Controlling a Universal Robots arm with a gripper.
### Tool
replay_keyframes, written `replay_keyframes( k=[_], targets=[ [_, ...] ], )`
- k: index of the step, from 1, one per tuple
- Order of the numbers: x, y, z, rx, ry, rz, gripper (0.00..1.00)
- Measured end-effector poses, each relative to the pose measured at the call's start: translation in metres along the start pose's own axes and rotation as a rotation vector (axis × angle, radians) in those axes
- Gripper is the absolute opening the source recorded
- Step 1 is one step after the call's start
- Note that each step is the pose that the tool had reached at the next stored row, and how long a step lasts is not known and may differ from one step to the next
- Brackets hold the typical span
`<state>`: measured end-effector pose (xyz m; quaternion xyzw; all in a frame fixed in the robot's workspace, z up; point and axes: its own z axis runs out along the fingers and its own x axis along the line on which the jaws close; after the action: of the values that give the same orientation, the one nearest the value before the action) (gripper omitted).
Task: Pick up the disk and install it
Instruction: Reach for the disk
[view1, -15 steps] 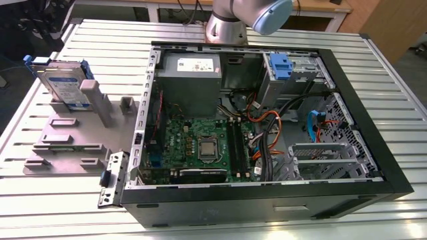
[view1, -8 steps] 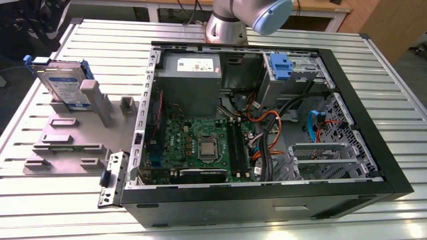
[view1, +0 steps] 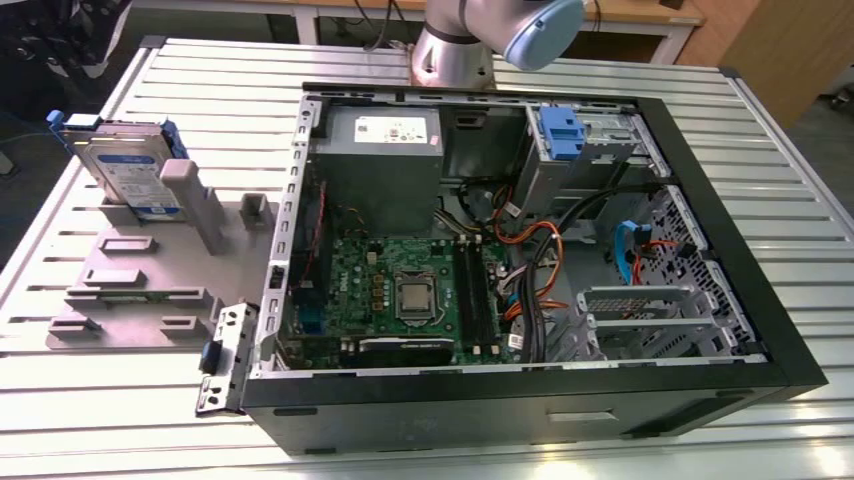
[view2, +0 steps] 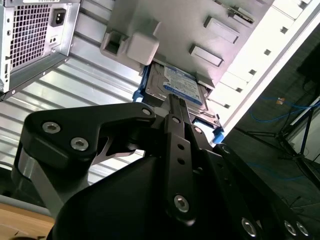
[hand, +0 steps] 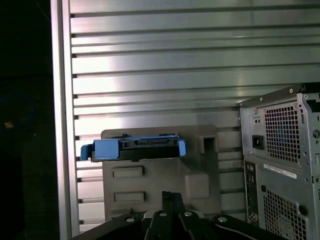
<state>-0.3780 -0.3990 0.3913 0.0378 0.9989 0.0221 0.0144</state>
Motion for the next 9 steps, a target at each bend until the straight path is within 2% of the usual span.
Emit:
replay_keyframes(
  k=[9],
  targets=[
    [0.0143, -0.0011, -0.0001, 0.0, 0.0, 0.0, 0.11]
  ],
)
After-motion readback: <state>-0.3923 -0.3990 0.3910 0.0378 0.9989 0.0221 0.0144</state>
